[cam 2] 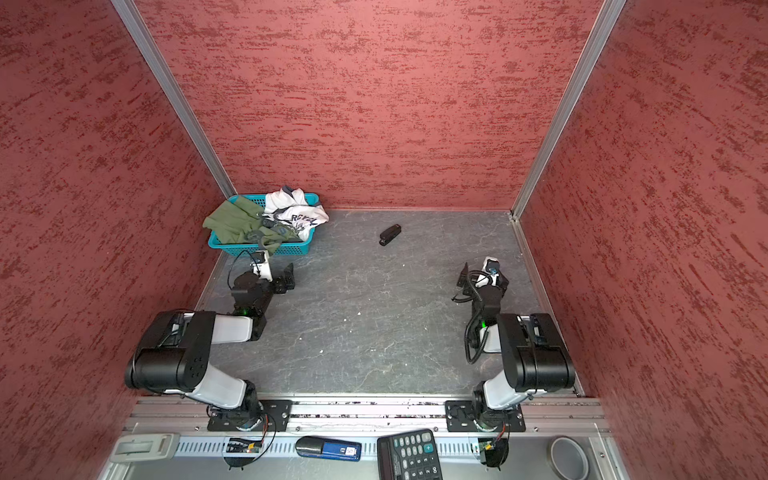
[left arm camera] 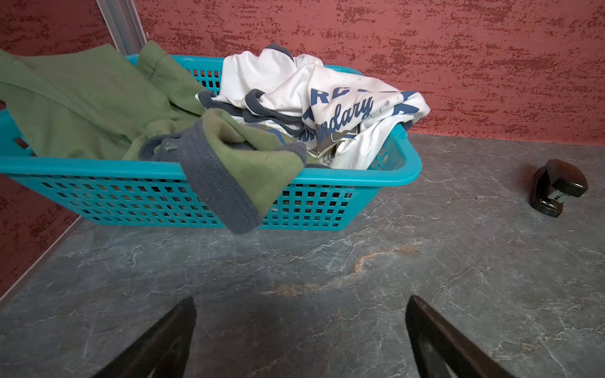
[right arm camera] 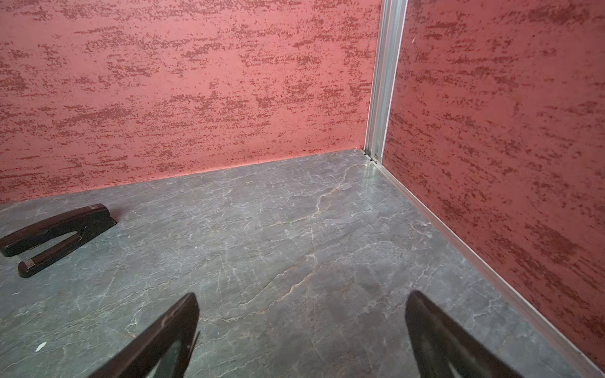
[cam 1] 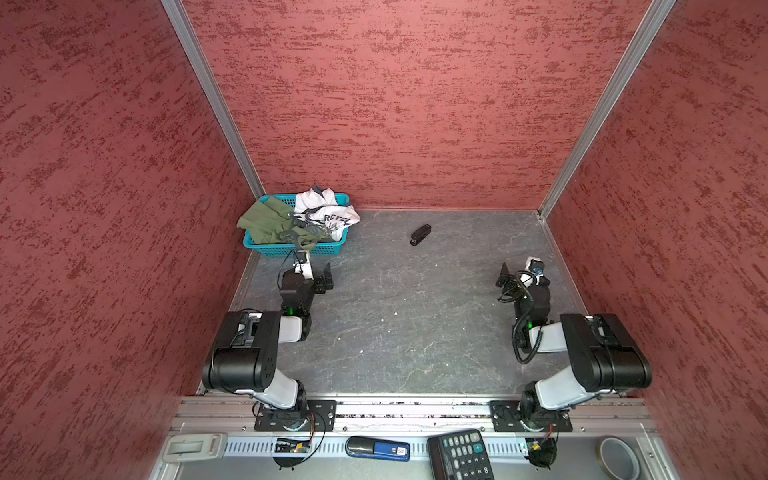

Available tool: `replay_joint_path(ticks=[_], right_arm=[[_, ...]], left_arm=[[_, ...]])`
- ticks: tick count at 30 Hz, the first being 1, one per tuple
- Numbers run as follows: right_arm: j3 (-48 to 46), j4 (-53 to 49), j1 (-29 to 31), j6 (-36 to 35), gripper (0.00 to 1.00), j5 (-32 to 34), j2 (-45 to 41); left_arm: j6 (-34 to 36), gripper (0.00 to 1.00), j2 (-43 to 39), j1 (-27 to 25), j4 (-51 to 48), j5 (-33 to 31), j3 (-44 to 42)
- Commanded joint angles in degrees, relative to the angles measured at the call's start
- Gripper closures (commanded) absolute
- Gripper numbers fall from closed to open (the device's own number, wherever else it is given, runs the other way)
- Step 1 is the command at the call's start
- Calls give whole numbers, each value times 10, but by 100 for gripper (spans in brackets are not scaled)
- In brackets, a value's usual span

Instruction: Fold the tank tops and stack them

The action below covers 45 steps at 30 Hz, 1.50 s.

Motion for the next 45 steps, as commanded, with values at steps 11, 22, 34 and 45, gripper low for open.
replay_joint_path(ticks=[11, 22, 34, 45], right_arm=[[1, 5, -3, 4, 1, 7, 3], [0, 7, -3, 3, 1, 7, 2], [-22, 40, -1, -18, 1, -38, -6], [-18, -152, 26, -7, 1, -37, -265]], left_arm=[[-5, 0, -1, 5, -2, 14, 2], [-5, 0, -1, 6, -2, 14, 2], [22, 0, -43, -23, 54, -15, -46], [15, 0, -333, -120, -269, -87, -3]])
